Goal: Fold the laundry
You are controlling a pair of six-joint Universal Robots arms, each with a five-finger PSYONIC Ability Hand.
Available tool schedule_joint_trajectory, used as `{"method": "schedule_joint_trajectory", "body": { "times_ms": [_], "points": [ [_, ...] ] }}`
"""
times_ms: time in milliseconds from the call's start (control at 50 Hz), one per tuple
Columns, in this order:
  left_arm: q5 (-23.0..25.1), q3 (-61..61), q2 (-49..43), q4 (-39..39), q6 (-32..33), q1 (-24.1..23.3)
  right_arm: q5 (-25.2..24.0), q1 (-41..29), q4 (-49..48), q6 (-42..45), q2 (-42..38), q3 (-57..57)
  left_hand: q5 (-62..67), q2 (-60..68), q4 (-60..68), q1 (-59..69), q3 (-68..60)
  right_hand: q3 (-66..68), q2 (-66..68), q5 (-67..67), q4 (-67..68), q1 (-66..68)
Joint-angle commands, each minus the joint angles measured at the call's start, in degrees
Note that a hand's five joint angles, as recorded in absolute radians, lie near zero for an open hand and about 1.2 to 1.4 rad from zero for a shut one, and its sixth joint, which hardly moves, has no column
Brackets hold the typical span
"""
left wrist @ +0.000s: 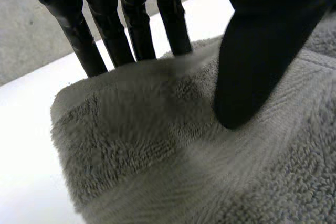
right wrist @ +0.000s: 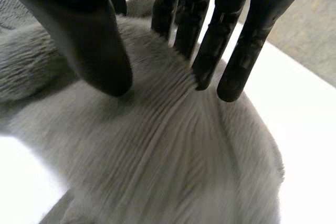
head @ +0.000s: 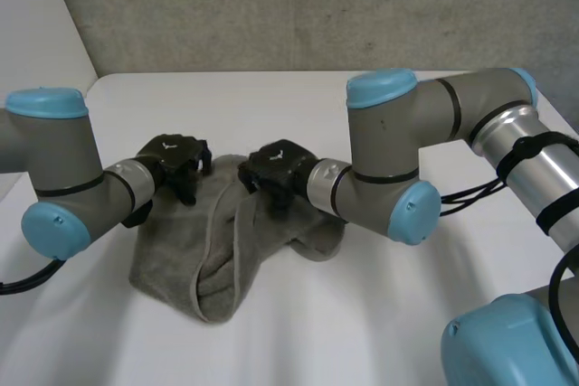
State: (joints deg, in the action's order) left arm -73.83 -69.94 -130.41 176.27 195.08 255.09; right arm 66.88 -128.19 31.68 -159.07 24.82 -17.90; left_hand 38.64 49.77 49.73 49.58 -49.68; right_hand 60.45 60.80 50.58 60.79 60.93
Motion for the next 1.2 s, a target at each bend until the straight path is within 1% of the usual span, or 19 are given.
{"method": "schedule_joint_trajectory", "body": {
  "times_ms": [20, 80, 160, 200, 220, 260, 280, 320, 360, 400, 440, 460, 480, 500, 600, 760, 900, 1060, 1200],
  "points": [
    [-0.26, 2.16, -0.02, 0.3, 1.88, -0.29, 5.7, 0.31, -4.41, -0.54, 5.58, 2.07, 31.36, 30.23, 30.27, 30.42, -30.32, 19.49, 19.13, 19.35, 19.14, 19.0],
    [-0.61, 6.11, 0.68, 0.3, 1.88, -0.29, 7.21, 0.66, -6.27, -0.54, 7.09, 2.43, 31.36, 30.23, 30.27, 30.42, -30.32, 19.55, 19.2, 19.42, 19.21, 19.07],
    [-3.6, 13.07, 3.4, 0.92, -0.14, -0.47, 13.16, 1.18, -13.98, -0.46, 12.08, 4.35, 31.36, 30.23, 30.27, 30.42, -30.32, 19.55, 19.2, 19.42, 19.21, 19.07],
    [-8.94, 19.98, 6.82, 3.01, -6.86, -0.56, 15.21, 1.98, -17.26, -0.54, 14.03, 5.06, 31.36, 30.23, 30.27, 30.42, -30.32, 19.55, 19.2, 19.42, 19.21, 19.07],
    [-8.97, 20.02, 6.83, 3.03, -6.9, -0.56, 16.68, 3.02, -20.13, -0.63, 16.38, 5.32, 31.36, 30.23, 30.27, 30.42, -30.32, 19.55, 19.2, 19.42, 19.21, 19.07],
    [-12.47, 25.18, 9.98, 5.21, -17.66, -0.12, 17.83, 4.25, -22.95, -0.81, 19.45, 5.15, 31.36, 30.23, 30.27, 30.42, -30.32, 19.55, 19.2, 19.42, 19.21, 19.07],
    [-12.48, 25.2, 10.0, 5.22, -17.72, -0.12, 17.76, 4.87, -24.45, -1.5, 21.83, 4.11, 31.36, 30.23, 30.27, 30.42, -30.32, 19.55, 19.2, 19.42, 19.21, 19.07],
    [-12.57, 26.96, 11.57, 5.14, -26.11, -0.03, 17.15, 5.05, -24.29, -2.29, 22.72, 3.14, 31.36, 30.23, 30.27, 30.42, -30.32, 19.55, 19.2, 19.42, 19.21, 19.07],
    [-12.57, 26.26, 12.01, 4.79, -28.59, 0.06, 16.1, 5.05, -23.51, -2.82, 22.99, 1.39, 31.36, 30.23, 30.27, 30.42, -30.32, 19.55, 19.2, 19.42, 19.21, 19.07],
    [-12.57, 24.6, 12.28, 3.65, -29.31, 0.15, 14.85, 5.05, -22.01, -2.92, 22.91, -1.0, 31.36, 30.23, 30.27, 30.42, -30.32, 14.56, 14.21, 14.43, 14.22, 14.08],
    [-12.48, 21.78, 12.63, 2.15, -28.97, 0.24, 12.23, 4.7, -18.86, -2.92, 22.65, -6.69, 31.36, 30.23, 30.27, 30.42, -30.32, -26.11, -26.46, -26.24, -26.45, -26.59],
    [-12.39, 18.47, 13.68, 0.41, -28.53, 0.32, 12.22, 4.7, -18.84, -2.92, 22.64, -6.71, 31.36, 30.23, 30.27, 30.42, -30.32, -26.31, -26.66, -26.44, -26.65, -26.79],
    [-12.39, 14.78, 14.99, -0.48, -28.18, 0.41, 11.26, 4.7, -17.63, -2.83, 22.3, -9.24, 31.36, 30.23, 30.27, 30.42, -30.32, -41.97, -42.32, -42.1, -42.31, -42.45],
    [-12.39, 14.74, 15.01, -0.49, -28.17, 0.41, 10.47, 4.61, -16.92, -2.74, 21.34, -11.18, 31.36, 30.23, 30.27, 30.42, -30.32, -50.45, -50.8, -50.58, -50.79, -50.93],
    [-11.87, 3.23, 18.61, -0.75, -27.74, 1.73, 8.53, 4.61, -15.07, -3.26, 18.35, -13.74, 31.36, 30.23, 30.27, 30.42, -30.32, -50.45, -50.8, -50.58, -50.79, -50.93],
    [-3.79, -12.13, 29.83, 1.27, -27.74, 6.64, 3.18, 4.61, -5.94, -5.54, 12.2, -12.08, 31.36, 30.23, 30.27, 30.42, -30.32, -47.85, -48.2, -47.98, -48.19, -48.33],
    [-2.11, -15.49, 38.47, 1.18, -28.35, 9.9, 0.71, 4.53, -4.43, -13.81, 8.41, -11.64, 31.36, 30.23, 30.27, 30.42, -30.32, -49.01, -49.37, -49.15, -49.36, -49.5],
    [-1.58, -17.16, 50.07, 0.92, -28.44, 13.07, 0.88, 4.17, -5.13, -14.25, 7.0, -10.23, 31.36, 30.23, 30.27, 30.42, -30.32, -50.45, -50.8, -50.58, -50.79, -50.93],
    [1.57, -19.27, 57.97, 0.65, -28.7, 16.32, -1.23, 3.03, -5.31, -14.87, 4.63, -7.15, 31.36, 30.23, 30.27, 30.42, -30.32, -50.45, -50.8, -50.58, -50.79, -50.93]
  ]
}}
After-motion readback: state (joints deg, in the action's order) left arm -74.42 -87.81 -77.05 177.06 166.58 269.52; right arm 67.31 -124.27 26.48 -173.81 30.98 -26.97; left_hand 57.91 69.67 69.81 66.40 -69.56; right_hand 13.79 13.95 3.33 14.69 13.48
